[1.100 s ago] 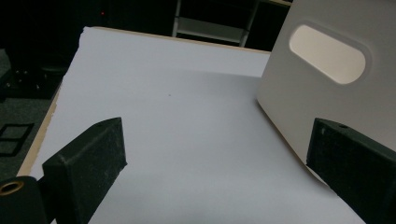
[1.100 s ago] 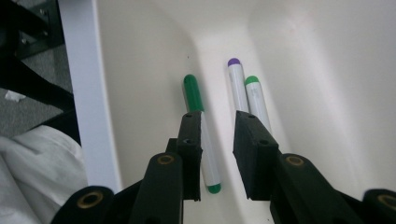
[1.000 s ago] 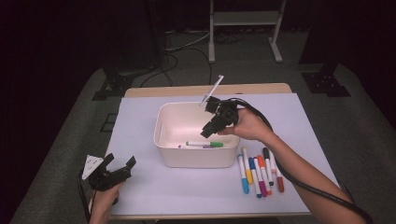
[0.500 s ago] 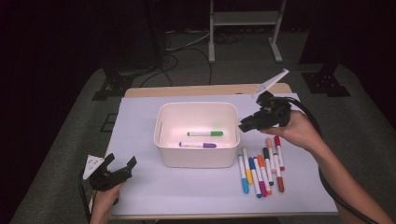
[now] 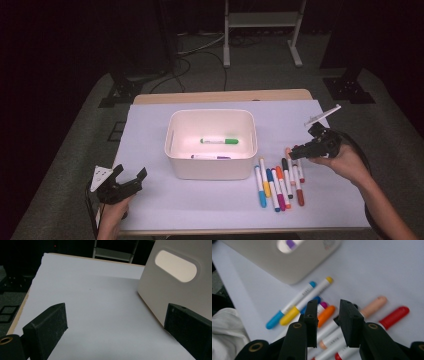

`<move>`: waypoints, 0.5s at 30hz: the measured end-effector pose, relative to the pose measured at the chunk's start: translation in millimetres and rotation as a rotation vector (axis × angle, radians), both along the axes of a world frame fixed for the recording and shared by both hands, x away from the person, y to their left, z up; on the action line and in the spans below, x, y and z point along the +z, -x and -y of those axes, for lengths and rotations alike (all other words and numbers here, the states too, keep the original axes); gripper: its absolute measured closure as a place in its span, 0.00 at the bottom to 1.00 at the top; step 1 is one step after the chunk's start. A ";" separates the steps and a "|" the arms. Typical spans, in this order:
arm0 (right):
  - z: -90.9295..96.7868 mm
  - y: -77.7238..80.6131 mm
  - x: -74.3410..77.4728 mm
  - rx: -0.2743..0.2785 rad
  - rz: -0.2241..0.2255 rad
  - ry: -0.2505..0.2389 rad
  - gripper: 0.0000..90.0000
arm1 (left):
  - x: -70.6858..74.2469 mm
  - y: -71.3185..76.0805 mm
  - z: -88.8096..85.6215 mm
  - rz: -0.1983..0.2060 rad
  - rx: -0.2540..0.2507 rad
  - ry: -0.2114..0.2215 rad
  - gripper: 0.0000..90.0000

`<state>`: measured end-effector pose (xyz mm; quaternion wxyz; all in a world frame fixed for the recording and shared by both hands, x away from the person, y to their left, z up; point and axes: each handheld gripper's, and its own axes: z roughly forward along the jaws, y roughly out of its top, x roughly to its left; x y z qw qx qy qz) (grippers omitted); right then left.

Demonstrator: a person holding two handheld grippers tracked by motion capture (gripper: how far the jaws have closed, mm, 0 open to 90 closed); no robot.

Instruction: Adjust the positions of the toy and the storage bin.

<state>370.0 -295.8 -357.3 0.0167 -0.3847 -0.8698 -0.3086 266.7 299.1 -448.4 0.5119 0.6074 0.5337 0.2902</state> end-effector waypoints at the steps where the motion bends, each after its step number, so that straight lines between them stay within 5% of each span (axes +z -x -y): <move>1: 3.6 -0.3 -5.6 -0.017 -0.003 0.011 0.74 | 0.0 0.0 0.0 0.000 0.000 0.000 0.04; 15: 25.2 -3.2 -61.0 -0.150 -0.031 0.093 0.73 | 0.4 0.8 -1.2 0.001 0.004 0.002 0.04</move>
